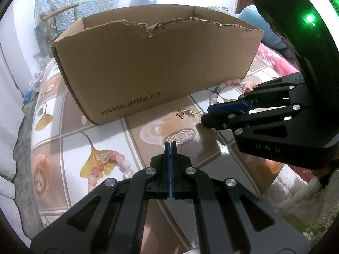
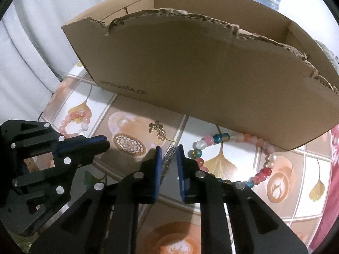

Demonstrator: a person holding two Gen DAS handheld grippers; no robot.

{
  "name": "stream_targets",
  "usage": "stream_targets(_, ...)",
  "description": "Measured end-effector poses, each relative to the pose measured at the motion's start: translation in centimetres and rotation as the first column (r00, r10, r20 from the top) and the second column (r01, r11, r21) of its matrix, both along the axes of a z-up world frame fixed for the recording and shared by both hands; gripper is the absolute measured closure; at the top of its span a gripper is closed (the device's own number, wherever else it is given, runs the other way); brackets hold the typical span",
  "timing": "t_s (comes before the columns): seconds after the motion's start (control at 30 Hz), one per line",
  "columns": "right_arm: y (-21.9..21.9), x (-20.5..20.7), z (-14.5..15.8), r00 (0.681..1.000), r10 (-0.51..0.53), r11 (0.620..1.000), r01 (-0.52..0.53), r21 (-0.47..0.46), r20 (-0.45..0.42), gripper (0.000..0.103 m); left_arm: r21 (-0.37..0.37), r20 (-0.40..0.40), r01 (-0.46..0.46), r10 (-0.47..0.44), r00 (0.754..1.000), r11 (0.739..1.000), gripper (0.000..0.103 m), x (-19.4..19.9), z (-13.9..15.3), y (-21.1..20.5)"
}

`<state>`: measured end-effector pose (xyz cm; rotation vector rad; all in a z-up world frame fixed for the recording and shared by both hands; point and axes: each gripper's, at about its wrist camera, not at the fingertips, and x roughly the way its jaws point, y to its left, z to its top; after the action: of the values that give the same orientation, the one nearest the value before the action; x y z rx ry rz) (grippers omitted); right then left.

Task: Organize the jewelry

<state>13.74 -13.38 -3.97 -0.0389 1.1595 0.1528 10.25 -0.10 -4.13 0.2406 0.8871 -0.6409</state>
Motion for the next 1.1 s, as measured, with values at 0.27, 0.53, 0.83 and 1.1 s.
stream_targets(0.27,-0.5,0.6,0.3,1.0,-0.02,0.998,0.021,0.053,-0.019,0.098,-0.001,0.0,0.001,-0.001,1.0,1.0,0.103,-0.1,0.0,0.1)
stream_targets(0.53,-1.3,0.3,0.8,1.0,-0.024,0.997,0.024,0.071,0.0,0.102,-0.024,0.01,0.003,-0.002,1.0,1.0,0.103,-0.2,0.5,0.1)
stream_targets(0.83,-1.5,-1.6,1.8,0.999,-0.018,0.997,0.015,0.075,0.036,0.102,-0.021,0.044,0.004,-0.003,0.999,1.0,0.103,-0.9,1.6,-0.2)
stream_targets(1.1,-0.9,-2.3,1.4,1.0,0.022,0.998,-0.022,0.055,0.002,0.08,-0.011,0.042,0.002,-0.001,0.999,1.0,0.103,-1.2,1.5,-0.1)
